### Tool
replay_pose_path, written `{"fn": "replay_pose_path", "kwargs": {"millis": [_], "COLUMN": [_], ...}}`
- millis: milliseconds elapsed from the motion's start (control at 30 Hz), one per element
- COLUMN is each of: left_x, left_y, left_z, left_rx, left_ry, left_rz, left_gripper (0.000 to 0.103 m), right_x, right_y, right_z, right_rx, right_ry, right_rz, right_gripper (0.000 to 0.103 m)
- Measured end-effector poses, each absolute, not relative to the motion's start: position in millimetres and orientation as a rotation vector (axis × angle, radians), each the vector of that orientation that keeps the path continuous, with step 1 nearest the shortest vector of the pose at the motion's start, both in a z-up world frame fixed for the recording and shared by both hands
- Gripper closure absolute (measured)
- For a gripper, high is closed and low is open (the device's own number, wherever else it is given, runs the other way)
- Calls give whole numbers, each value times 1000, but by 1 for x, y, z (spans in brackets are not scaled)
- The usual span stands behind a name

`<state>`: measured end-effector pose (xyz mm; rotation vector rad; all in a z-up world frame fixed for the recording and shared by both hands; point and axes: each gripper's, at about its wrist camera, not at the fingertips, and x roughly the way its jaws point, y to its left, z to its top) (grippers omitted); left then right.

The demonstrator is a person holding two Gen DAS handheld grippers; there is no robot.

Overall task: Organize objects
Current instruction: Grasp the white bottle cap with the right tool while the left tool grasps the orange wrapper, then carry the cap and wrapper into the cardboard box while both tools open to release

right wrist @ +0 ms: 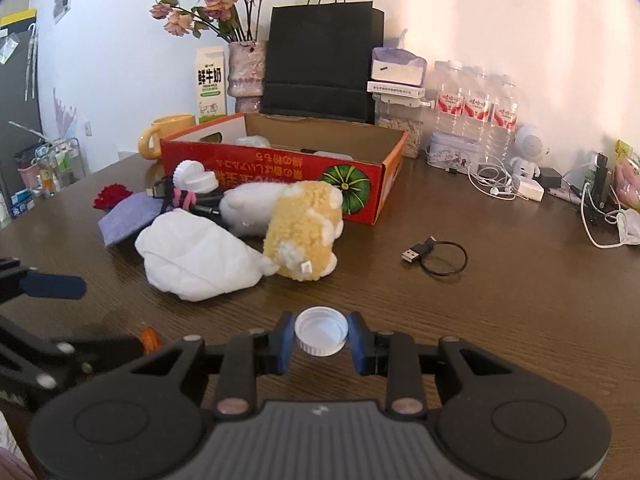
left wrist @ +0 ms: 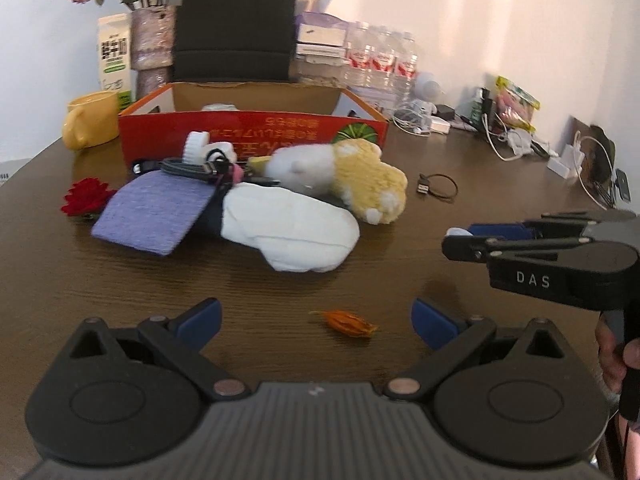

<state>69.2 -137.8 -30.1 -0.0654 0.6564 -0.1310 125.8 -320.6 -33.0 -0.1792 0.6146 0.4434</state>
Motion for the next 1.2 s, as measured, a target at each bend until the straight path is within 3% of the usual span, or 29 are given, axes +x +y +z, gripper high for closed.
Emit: {"fn": "replay_pose_path", "kwargs": {"millis": [200,333,600,733,967,1200], "left_x": [73,74,78,78,75,84], "left_y": [-141,-144,-145,-145,-143,-106], "left_z": [-39,-44,-47,-47,-44,6], "left_rx": [-16,24,30,42,49,-29], "left_ry": [651,651,642,631,620,502], "left_rz": [-178,-209,-259,-275,-294,-237], "left_gripper": [10,28,45,61,61,61], "right_x": [124,123,123,123,122,128], "right_y": [-320,-319,-320,-320,-319,-302], "right_z": [-35,-36,-38,-41,-41,-11], "right_rx": [-169,-169,-165,-161,-157,-135], "right_ry": [617,619,625,633,633,538], "right_rz": [454,458,462,462,460,467], "right_gripper": [76,76,76,76,76,76]}}
